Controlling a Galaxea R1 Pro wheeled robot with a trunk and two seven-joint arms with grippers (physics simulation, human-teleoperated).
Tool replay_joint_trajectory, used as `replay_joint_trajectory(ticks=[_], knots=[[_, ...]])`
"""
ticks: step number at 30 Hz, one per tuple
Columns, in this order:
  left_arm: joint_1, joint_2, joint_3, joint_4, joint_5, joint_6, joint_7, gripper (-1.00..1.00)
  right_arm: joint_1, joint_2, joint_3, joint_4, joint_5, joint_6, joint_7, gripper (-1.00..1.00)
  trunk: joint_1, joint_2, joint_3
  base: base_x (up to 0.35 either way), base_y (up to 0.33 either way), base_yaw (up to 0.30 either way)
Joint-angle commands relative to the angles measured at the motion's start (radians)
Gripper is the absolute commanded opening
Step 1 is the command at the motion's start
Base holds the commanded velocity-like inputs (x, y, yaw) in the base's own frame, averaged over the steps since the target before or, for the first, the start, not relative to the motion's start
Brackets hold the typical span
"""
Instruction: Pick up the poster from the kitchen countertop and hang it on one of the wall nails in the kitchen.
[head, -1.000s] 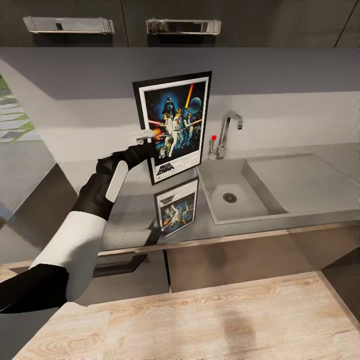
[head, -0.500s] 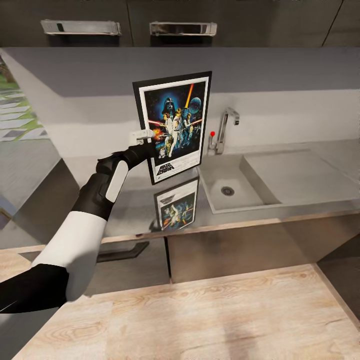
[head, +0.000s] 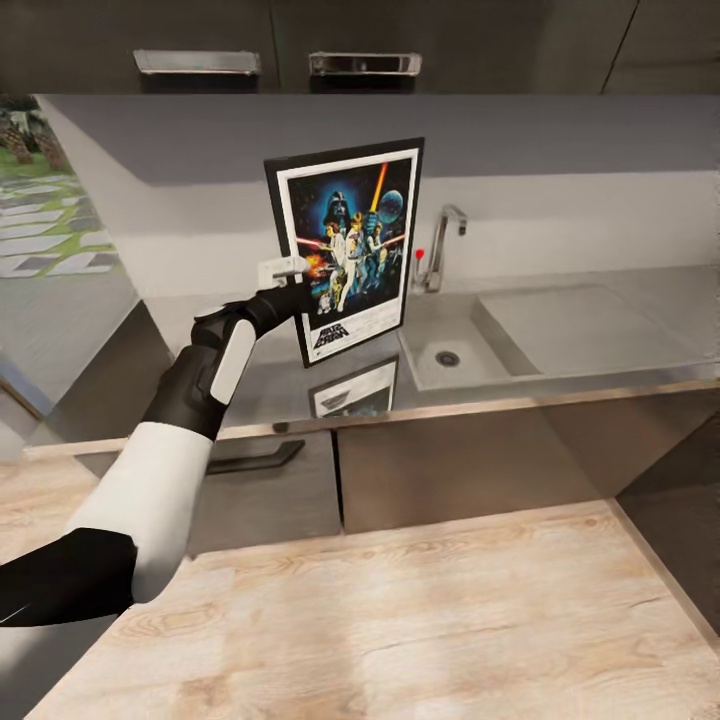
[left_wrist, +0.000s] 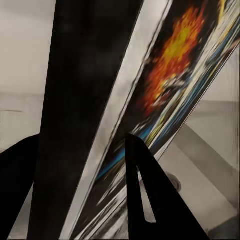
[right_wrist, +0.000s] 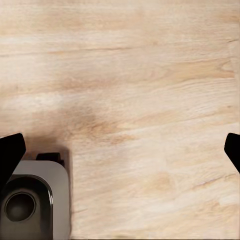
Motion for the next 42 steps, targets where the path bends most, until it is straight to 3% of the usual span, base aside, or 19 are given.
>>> replay_joint_trajectory(ticks=[1,17,29,36,42], knots=[[-0.001,0.0,0.001,-0.004,0.004,0.006,-0.001,-1.0,0.0,0.0,-0.002,-0.001,0.001,-0.002,-0.001,1.0,0.0,-0.001,-0.001,-0.34,0.0,0.0],[0.005,-0.001,-0.002,-0.135,0.009,0.103,-0.007,-1.0,0.0,0.0,-0.002,-0.001,0.001,-0.003,-0.001,1.0,0.0,-0.001,-0.001,-0.341,0.0,0.0],[0.016,-0.002,-0.002,-0.159,0.011,0.108,-0.14,-1.0,0.0,0.0,-0.004,-0.001,0.001,-0.003,-0.001,1.0,0.0,-0.001,-0.001,-0.341,0.0,0.0],[0.073,0.0,-0.002,-0.188,0.082,0.109,-0.218,-1.0,0.0,0.0,-0.005,-0.001,0.001,-0.003,-0.001,1.0,0.0,-0.001,-0.001,-0.341,0.0,0.0],[0.159,0.0,-0.002,-0.221,0.103,0.109,-0.271,-1.0,0.0,0.0,-0.005,-0.001,0.001,-0.003,-0.001,1.0,0.0,-0.001,-0.001,-0.338,0.0,0.0]])
